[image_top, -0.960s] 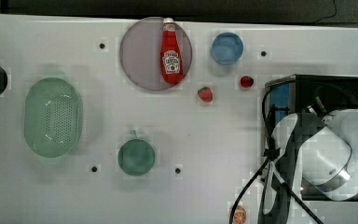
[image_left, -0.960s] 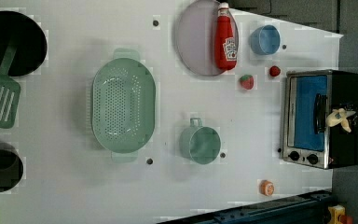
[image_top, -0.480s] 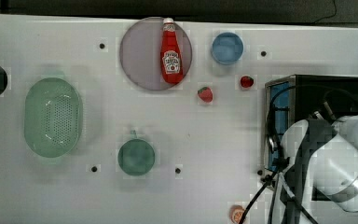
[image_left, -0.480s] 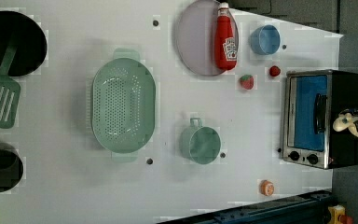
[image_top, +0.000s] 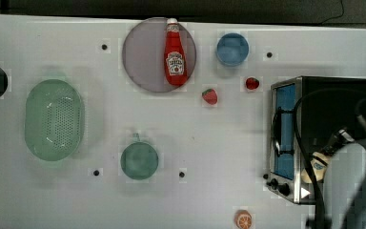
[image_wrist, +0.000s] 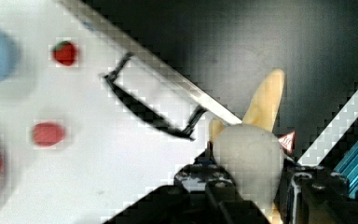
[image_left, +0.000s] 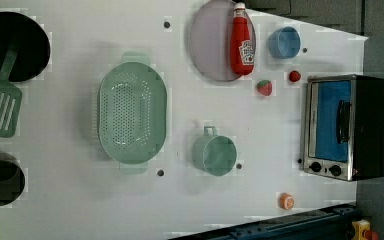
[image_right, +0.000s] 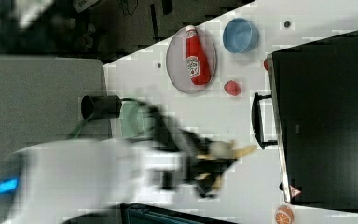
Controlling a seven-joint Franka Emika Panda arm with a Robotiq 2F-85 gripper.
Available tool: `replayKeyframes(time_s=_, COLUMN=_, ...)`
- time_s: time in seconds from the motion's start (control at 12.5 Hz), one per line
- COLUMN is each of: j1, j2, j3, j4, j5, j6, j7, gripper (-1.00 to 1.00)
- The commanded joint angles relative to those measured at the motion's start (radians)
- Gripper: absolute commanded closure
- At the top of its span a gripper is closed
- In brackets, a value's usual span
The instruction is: Pick banana from oven and place on table.
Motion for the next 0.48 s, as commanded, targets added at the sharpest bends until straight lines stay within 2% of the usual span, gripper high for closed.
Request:
replayKeyframes(time_s=0.08, j1=0.047, j2=-0.087, j3=0.152, j4=0.073, j5=-0.029, j6=-0.105, j7=0.096, gripper=0.44)
replayKeyframes(time_s=0.32, j1=0.053, j2=-0.128, j3=0.324, j4=0.043, j5=0.001, j6=-0.115, j7=0.209, gripper=0.44)
replayKeyframes(time_s=0.48, j1=0.053, j2=-0.128, j3=0.402, j4=0.002, j5=0.047, j6=-0.115, j7=0.279, gripper=0.44)
